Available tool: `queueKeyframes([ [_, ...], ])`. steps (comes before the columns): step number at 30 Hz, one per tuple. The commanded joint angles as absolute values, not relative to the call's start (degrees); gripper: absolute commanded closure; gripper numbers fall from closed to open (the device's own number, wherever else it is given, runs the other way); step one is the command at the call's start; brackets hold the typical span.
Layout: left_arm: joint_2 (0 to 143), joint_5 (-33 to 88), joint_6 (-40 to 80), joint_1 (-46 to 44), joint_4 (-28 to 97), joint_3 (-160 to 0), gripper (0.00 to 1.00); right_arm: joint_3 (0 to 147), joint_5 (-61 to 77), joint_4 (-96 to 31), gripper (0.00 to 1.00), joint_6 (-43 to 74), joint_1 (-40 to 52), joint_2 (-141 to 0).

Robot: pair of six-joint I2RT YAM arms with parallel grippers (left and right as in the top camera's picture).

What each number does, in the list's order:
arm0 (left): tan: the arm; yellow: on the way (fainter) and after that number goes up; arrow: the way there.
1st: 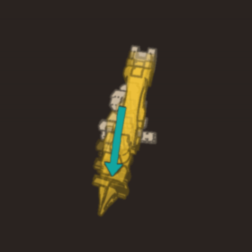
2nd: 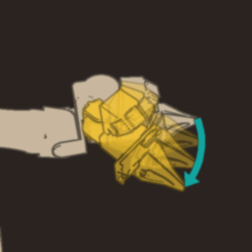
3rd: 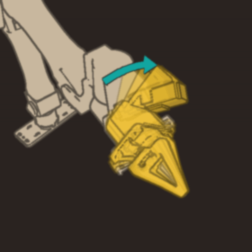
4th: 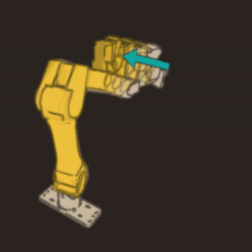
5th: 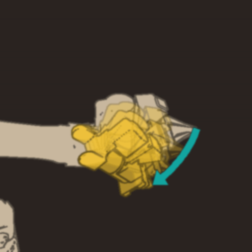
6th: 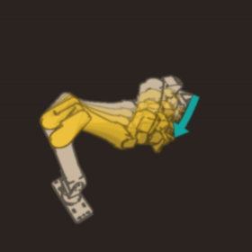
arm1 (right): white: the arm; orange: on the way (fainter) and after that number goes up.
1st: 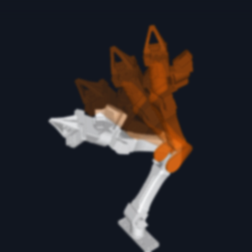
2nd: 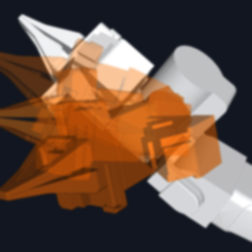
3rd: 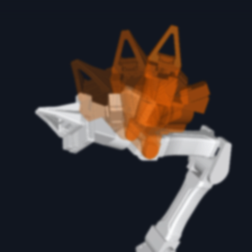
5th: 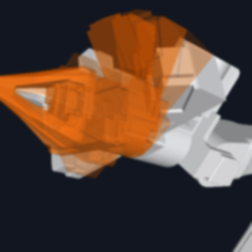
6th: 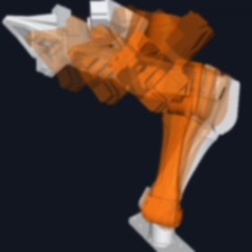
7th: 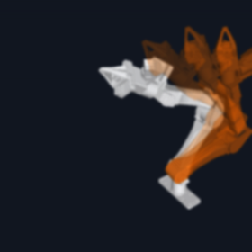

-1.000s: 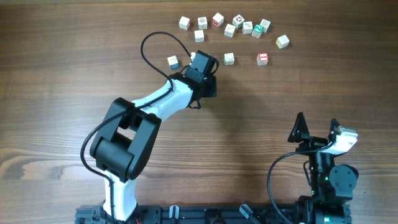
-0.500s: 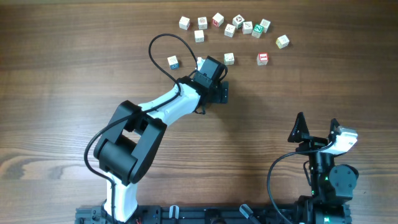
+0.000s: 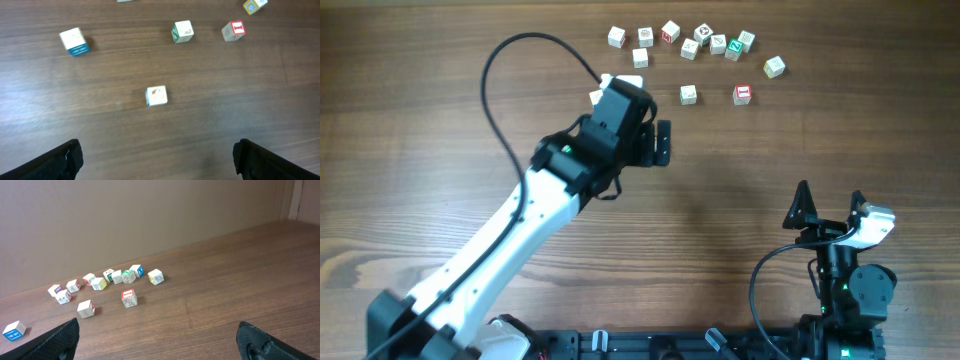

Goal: Form a tower

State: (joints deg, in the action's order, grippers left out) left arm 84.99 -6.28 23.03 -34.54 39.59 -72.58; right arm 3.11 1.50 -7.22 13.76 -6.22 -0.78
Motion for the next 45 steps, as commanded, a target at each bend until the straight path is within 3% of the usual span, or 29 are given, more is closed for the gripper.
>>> queueKeyframes([
  [1,80.12,-10.87,22.33,-34.35,43.88,-72.60,0.00,3.40,2.26,-7.09,0.00,13.61,-6.46,-0.43],
  [12,79.35,-11.22,22.35,-31.24,46.19,-72.60,0.00,3.40,2.26,-7.09,0.00,13.58,-6.46,-0.43],
  [20,74.54,-11.05,27.24,-19.29,52.45,-72.60,0.00,3.40,2.26,-7.09,0.00,13.61,-6.46,-0.43],
  [27,63.99,-11.81,27.94,-2.61,74.37,-72.60,0.00,3.40,2.28,-6.92,0.00,14.24,-6.44,-0.43],
  [28,61.84,-11.51,27.92,0.03,76.16,-72.60,0.00,3.40,2.31,-6.90,0.00,16.16,-6.46,-0.43],
  [32,52.31,-11.66,27.88,6.79,77.97,-72.60,0.00,3.40,15.05,-6.63,0.00,55.86,-6.46,-0.43],
  [35,48.42,-11.64,27.88,7.35,78.94,-72.60,0.00,3.40,18.46,-6.39,0.00,61.60,-6.44,-0.54],
  [40,47.64,-11.64,27.88,7.35,79.35,-72.60,0.00,7.03,28.42,-7.35,0.00,47.92,-6.39,-7.49],
  [42,47.64,-11.64,27.88,7.35,79.35,-72.60,0.00,13.76,28.40,-7.40,0.01,40.99,-6.39,-16.88],
  [45,47.64,-11.64,27.88,7.35,79.33,-72.60,0.00,28.93,28.34,-17.23,0.01,29.69,-6.28,-35.57],
])
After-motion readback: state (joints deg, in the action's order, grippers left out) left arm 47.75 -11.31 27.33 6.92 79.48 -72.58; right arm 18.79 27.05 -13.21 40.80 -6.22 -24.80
